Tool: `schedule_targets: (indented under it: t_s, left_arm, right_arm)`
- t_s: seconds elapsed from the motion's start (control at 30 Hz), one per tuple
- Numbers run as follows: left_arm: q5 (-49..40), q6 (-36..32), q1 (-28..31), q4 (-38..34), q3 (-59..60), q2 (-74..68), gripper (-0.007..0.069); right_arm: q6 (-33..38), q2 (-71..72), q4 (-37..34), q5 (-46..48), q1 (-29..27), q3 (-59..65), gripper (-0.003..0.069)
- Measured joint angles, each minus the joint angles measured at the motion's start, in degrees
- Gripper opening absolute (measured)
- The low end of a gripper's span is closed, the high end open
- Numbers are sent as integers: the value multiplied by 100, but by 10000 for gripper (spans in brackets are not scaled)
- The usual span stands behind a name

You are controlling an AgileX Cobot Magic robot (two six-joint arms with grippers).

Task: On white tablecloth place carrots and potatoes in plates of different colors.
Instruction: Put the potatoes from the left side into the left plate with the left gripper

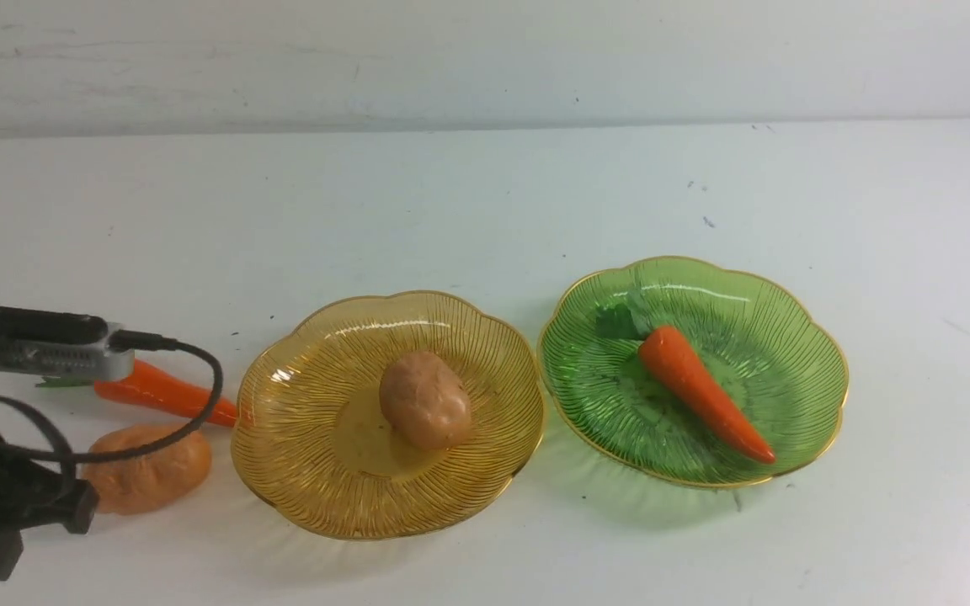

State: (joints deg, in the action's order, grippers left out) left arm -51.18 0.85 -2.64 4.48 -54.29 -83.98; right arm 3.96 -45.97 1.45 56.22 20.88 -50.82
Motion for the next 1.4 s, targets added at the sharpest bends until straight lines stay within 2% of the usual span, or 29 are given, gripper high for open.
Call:
schedule_targets:
  t_s: [0.1, 0.2, 0.3, 0.57, 0.77, 1.17, 1.3, 1.4]
  left_arm:
    - [437, -171, 0, 61, -11, -192, 640]
    - [569, -285, 0, 76, -11, -418, 681]
    - [835, -510, 0, 144, -11, -618, 683]
    - [1303, -1884, 0, 126, -11, -760, 678]
    - [1313, -2478, -1, -2, -13, -1047, 640]
    - [1316, -2596, -20, -31, -88, -1492, 563]
    - [751, -2425, -20, -9, -125, -1427, 449]
    - [65, -2232, -20, -43, -262, -1269, 407]
  right_arm:
    - [0, 0, 0, 0, 0, 0, -15]
    - [0, 0, 0, 0, 0, 0, -15]
    - [0, 0, 0, 0, 0, 0, -15]
    - [0, 0, 0, -11, 0, 0, -15]
    - [0, 0, 0, -11, 0, 0, -15]
    - [-5, 0, 0, -16, 0, 0, -15]
    - [-10, 0, 0, -26, 0, 0, -15]
    - [-10, 0, 0, -33, 0, 0, -15]
